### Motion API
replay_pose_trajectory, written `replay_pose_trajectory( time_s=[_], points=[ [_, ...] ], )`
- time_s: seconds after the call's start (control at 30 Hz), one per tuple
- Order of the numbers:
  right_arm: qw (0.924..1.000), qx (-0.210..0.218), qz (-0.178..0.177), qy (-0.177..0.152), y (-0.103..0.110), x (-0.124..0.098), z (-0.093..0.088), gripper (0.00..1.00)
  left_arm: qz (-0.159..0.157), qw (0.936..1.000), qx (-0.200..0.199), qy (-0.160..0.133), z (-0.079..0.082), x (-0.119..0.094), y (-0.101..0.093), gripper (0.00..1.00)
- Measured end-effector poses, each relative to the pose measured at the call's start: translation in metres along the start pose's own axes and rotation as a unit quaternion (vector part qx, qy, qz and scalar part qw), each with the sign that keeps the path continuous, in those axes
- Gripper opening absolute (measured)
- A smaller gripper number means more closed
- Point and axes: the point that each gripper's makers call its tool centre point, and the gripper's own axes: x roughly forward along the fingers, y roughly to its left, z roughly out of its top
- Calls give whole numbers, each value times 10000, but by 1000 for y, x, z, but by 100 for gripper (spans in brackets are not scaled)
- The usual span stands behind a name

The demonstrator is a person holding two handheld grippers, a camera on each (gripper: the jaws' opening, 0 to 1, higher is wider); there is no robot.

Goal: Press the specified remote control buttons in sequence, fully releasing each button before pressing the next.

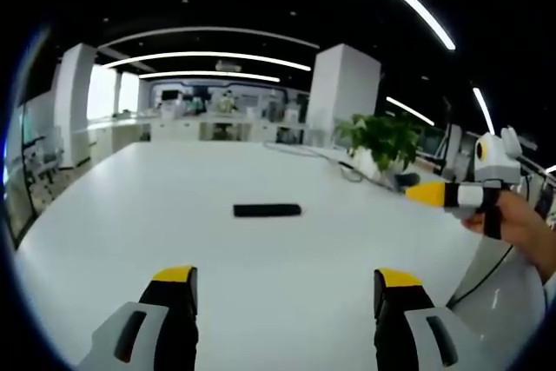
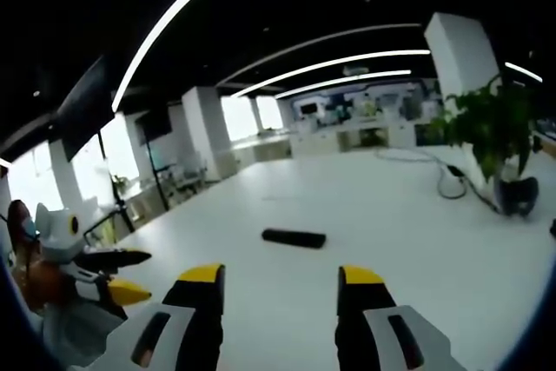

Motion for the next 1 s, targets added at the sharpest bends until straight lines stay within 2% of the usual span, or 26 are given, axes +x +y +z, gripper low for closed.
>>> replay_pose_trajectory(
  time_s=[0.27,0.43,0.53,0.57,0.6,0.63,0.7,0.77,0.8,0.87,0.93,0.97,1.0],
  points=[
    [10000,5,-2,-4,-2,1,0,49,-18,10000,-38,-33,1,0,-1,86],
    [10000,-3,7,3,-1,1,-1,49,-106,9990,-353,-245,9,-1,-2,86],
    [10000,-16,20,11,-1,1,-1,49,-88,9988,-406,-268,11,-2,-1,86],
    [10000,-25,39,0,-1,1,0,49,-109,9976,-521,-443,18,-2,-2,86],
    [10000,-51,72,-26,1,1,1,49,-250,9941,-677,-804,32,-4,-6,86],
    [9999,-65,94,-41,2,1,2,50,-318,9920,-798,-930,36,-7,-7,86],
    [9996,-183,196,-100,6,3,5,51,-402,9923,-900,-748,30,-6,-7,88],
    [9986,-423,280,-150,9,6,10,51,-409,9967,-605,-348,16,-4,-7,87],
    [9976,-600,306,-170,11,8,12,51,-395,9986,-273,-240,13,-3,-8,88],
    [9965,-787,249,-152,10,8,13,50,-467,9981,-4,-400,18,-3,-15,90],
    [9966,-793,174,-152,7,7,13,49,-441,9979,356,-325,16,-3,-19,89],
    [9967,-779,169,-165,7,7,13,49,-466,9976,408,-295,14,-3,-21,89],
    [9970,-732,157,-201,6,6,14,49,-478,9980,292,-297,15,-3,-22,86]
  ],
)
